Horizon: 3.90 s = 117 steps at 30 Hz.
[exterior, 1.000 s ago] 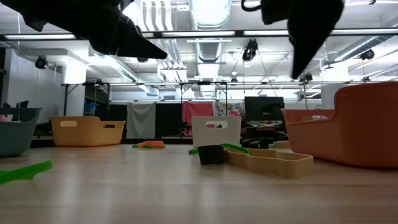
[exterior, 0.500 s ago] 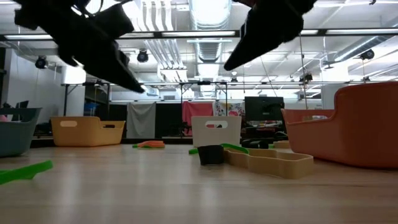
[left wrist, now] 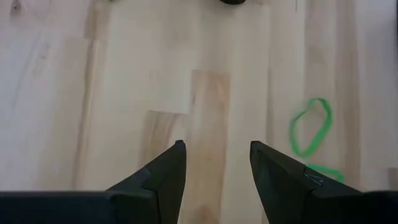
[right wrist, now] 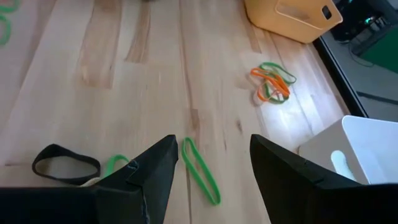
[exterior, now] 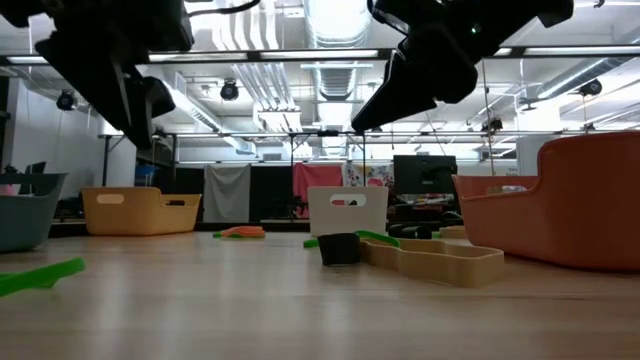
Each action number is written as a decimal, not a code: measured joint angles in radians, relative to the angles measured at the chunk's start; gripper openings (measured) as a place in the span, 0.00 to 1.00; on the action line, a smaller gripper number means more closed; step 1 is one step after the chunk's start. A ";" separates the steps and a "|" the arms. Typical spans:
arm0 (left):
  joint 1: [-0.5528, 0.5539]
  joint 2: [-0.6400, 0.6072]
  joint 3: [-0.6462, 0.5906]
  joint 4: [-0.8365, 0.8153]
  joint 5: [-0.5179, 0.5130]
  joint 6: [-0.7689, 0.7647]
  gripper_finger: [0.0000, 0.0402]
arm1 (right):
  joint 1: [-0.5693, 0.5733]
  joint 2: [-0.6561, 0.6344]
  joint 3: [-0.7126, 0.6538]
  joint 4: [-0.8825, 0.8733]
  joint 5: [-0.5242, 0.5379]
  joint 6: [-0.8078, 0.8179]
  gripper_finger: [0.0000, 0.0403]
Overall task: Sort rubber bands into baskets
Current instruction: Put the rubber band into the blue bin
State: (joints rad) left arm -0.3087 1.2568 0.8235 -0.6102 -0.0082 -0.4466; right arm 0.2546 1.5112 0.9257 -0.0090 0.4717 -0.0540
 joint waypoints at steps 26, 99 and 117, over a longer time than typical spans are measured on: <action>-0.108 0.000 -0.041 0.062 -0.008 -0.194 0.40 | 0.002 0.006 0.000 0.037 -0.003 0.029 0.49; -0.152 -0.113 -0.189 0.237 -0.353 0.161 0.40 | 0.022 0.007 -0.003 0.152 -0.060 0.148 0.49; -0.030 -0.216 -0.378 0.812 -0.395 0.734 0.40 | -0.070 0.013 0.338 -0.297 -0.043 0.397 0.49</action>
State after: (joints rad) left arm -0.3386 1.0405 0.4451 0.2020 -0.4037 0.2876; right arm 0.1846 1.5239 1.2641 -0.3061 0.4286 0.3426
